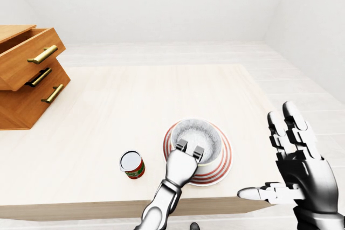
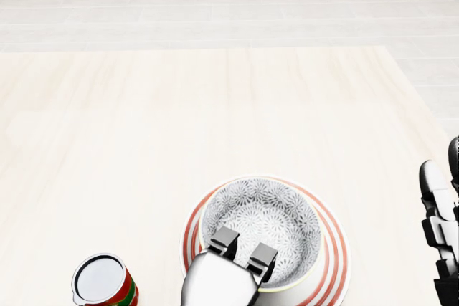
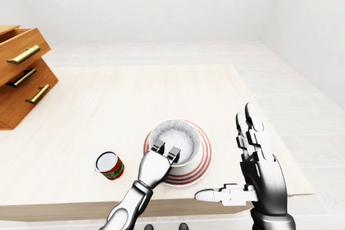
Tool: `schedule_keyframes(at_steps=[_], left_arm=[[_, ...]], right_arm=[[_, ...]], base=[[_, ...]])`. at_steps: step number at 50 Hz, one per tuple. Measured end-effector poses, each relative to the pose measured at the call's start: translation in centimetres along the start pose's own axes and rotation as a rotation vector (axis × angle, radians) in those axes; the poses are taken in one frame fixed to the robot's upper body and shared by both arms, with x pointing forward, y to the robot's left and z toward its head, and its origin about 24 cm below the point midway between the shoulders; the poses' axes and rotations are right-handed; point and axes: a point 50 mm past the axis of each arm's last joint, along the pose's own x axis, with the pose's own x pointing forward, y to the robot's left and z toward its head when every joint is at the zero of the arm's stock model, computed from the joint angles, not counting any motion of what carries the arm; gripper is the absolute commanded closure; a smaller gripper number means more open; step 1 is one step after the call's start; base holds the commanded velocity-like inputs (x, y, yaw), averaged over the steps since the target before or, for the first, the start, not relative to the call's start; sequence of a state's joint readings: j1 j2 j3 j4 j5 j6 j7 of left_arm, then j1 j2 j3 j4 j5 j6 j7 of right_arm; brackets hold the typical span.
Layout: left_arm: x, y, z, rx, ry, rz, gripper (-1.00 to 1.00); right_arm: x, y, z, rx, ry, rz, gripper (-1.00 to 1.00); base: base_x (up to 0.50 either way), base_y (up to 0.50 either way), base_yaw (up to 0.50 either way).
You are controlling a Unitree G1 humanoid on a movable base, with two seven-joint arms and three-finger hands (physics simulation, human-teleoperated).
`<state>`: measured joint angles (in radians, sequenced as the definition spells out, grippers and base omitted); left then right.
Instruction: Put the bowl on the plate.
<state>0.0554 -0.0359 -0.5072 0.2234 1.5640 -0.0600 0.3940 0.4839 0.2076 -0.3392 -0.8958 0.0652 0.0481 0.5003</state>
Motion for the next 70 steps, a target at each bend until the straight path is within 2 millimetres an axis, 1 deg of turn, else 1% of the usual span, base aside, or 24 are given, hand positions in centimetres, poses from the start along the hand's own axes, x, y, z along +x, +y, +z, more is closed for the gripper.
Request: schedule_keyframes(at_steps=[2,4,7,9,22,24,36,42,46,48,50,52,55,58,70], left_arm=[[0.0,0.0,0.0,0.002,0.000,0.003,0.65],[0.0,0.0,0.0,0.000,0.000,0.009,0.52],[0.0,0.1,0.0,-0.006,0.003,0.019,0.50],[0.1,0.2,0.0,-0.011,0.004,0.022,0.39],[0.0,0.3,0.0,-0.006,0.001,0.034,0.29],[0.0,0.4,0.0,-0.005,0.001,0.037,0.22],[-0.1,0.2,-0.2,0.010,0.002,0.035,0.02],[-0.1,0.2,-0.2,0.015,0.003,0.034,-0.15],[0.0,0.1,-0.3,0.017,0.004,0.034,-0.29],[0.0,0.2,-0.3,0.017,0.004,0.036,-0.44],[0.1,0.3,-0.3,0.016,0.003,0.047,-0.69],[0.2,0.5,-0.3,0.015,0.002,0.060,-0.83],[0.3,0.7,-0.3,0.014,0.001,0.071,-0.87],[0.4,0.8,-0.3,0.015,-0.001,0.078,-1.00],[0.3,1.2,-0.3,0.017,-0.003,0.092,-1.00]], right_arm=[[0.0,0.0,-0.1,0.000,0.001,0.000,-1.00],[0.0,0.0,-0.1,0.000,0.001,0.000,-1.00],[0.1,0.0,-0.2,0.001,0.002,0.000,-1.00],[0.1,0.0,-0.2,0.001,0.002,0.001,-1.00],[0.1,0.0,-0.3,0.002,0.003,0.000,-1.00],[0.0,0.0,-0.3,0.002,0.003,0.000,-1.00],[0.1,0.0,-0.3,0.003,0.002,0.000,-1.00],[0.1,0.0,-0.4,0.004,0.004,0.000,-1.00],[0.2,0.0,-0.5,0.004,0.006,-0.001,-1.00],[0.2,0.0,-0.5,0.005,0.006,-0.002,-1.00],[0.3,0.0,-0.5,0.005,0.007,-0.002,-1.00],[0.3,0.0,-0.5,0.005,0.007,-0.002,-1.00],[0.3,0.0,-0.5,0.006,0.008,-0.003,-1.00],[0.4,0.0,-0.5,0.006,0.008,-0.003,-1.00],[0.3,-0.2,-0.4,0.007,0.006,-0.007,-1.00]], base=[[0.00,0.00,0.00],[0.00,0.00,0.00],[0.00,0.00,0.00],[0.00,0.00,0.00],[0.00,0.00,0.00],[0.00,0.00,0.00],[0.00,0.00,0.00],[0.00,0.00,0.00],[0.00,0.00,0.00],[0.00,0.00,0.00],[0.00,0.00,0.00],[0.00,0.00,0.00],[0.00,0.00,0.00],[0.00,0.00,0.00],[0.00,0.00,0.00]])
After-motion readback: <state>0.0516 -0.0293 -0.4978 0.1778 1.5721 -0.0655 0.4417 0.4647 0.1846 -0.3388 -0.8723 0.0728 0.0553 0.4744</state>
